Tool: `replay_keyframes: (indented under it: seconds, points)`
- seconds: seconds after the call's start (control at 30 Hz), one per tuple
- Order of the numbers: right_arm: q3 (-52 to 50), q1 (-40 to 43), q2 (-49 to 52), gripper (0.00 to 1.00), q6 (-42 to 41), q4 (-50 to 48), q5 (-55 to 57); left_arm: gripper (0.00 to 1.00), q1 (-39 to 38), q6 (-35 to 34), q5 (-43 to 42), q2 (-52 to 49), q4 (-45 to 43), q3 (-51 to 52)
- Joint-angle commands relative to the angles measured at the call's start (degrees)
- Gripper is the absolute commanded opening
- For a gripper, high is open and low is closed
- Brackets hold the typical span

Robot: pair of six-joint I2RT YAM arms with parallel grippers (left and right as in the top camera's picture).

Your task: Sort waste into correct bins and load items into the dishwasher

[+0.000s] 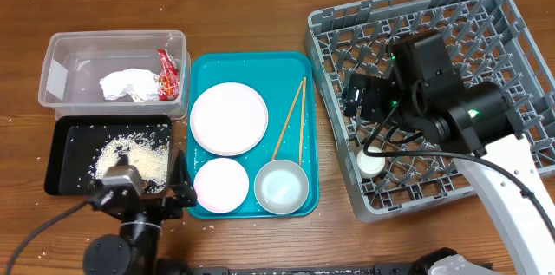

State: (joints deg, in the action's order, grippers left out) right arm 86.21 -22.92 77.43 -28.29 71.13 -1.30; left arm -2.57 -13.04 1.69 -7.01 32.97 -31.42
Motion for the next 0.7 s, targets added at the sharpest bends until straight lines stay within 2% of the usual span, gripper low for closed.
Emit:
replay_keyframes:
  seconds: [0.0,0.2,0.37,0.47,0.67]
  points:
    - [0.0,0.11,-0.15,1.0,-0.04,-0.33,-0.11,1.0,0.31,1.46,-5.14,5.49,-2.16,7.39]
    - [0.0,0.11,-0.15,1.0,-0.04,-0.35,-0.13,1.0,0.26,1.2,-6.4,6.82,-6.56,16.35]
    - [0.0,0.11,-0.15,1.0,-0.04,-0.33,-0.11,1.0,0.28,0.2,-7.48,6.82,-15.89,25.88]
    - [0.0,0.11,-0.15,1.0,-0.04,-0.33,-0.13,1.0,0.31,0.2,-7.39,6.71,-19.37,26.95]
    - [0.0,0.11,-0.15,1.0,-0.04,-0.33,-0.11,1.0,0.31,0.2,-7.5,6.64,-19.45,27.26]
